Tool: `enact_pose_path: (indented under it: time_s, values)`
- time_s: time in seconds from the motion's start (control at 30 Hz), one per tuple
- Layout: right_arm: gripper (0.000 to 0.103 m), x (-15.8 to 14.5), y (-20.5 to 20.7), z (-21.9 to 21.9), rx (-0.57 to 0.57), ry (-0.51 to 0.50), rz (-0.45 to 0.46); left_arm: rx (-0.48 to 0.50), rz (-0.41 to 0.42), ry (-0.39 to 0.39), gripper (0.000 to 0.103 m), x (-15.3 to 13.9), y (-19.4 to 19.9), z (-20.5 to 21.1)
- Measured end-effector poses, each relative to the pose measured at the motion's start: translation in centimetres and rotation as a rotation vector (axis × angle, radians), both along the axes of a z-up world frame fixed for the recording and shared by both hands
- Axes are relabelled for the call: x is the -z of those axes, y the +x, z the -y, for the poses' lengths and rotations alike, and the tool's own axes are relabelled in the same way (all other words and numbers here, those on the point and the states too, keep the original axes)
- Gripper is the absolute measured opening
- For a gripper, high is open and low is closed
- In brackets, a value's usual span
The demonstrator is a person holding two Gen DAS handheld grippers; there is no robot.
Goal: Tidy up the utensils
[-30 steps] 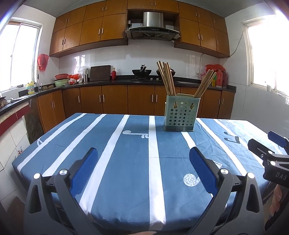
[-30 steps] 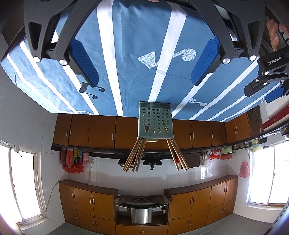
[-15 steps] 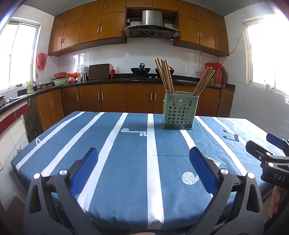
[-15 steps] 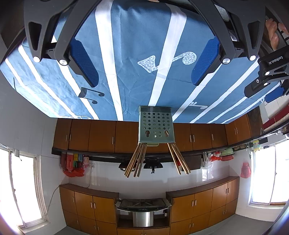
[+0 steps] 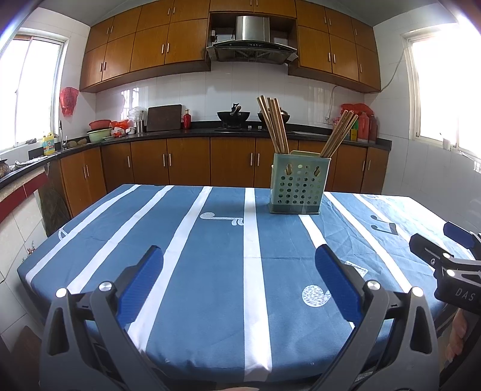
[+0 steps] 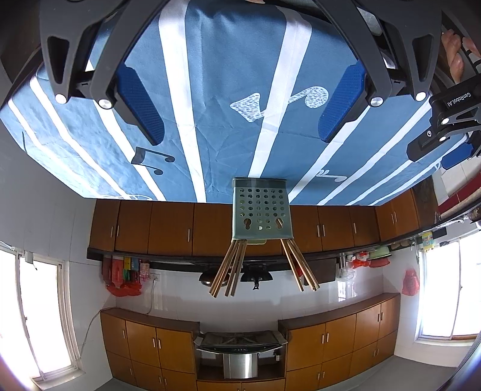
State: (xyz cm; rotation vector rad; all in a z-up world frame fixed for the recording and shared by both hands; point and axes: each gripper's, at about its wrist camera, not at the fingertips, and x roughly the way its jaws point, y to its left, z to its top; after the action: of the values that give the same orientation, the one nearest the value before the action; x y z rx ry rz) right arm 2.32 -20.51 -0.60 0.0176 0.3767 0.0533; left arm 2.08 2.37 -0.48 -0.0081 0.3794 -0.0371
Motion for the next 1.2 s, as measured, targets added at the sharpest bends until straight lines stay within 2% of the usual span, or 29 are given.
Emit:
enact_pose_path:
  time_s: [1.2]
  values:
    - [0.101,0.08,0.05,0.08,0.002,0.004,-0.002,0.006,-0.004,0.001,0.099,0.22,0.17,0.18]
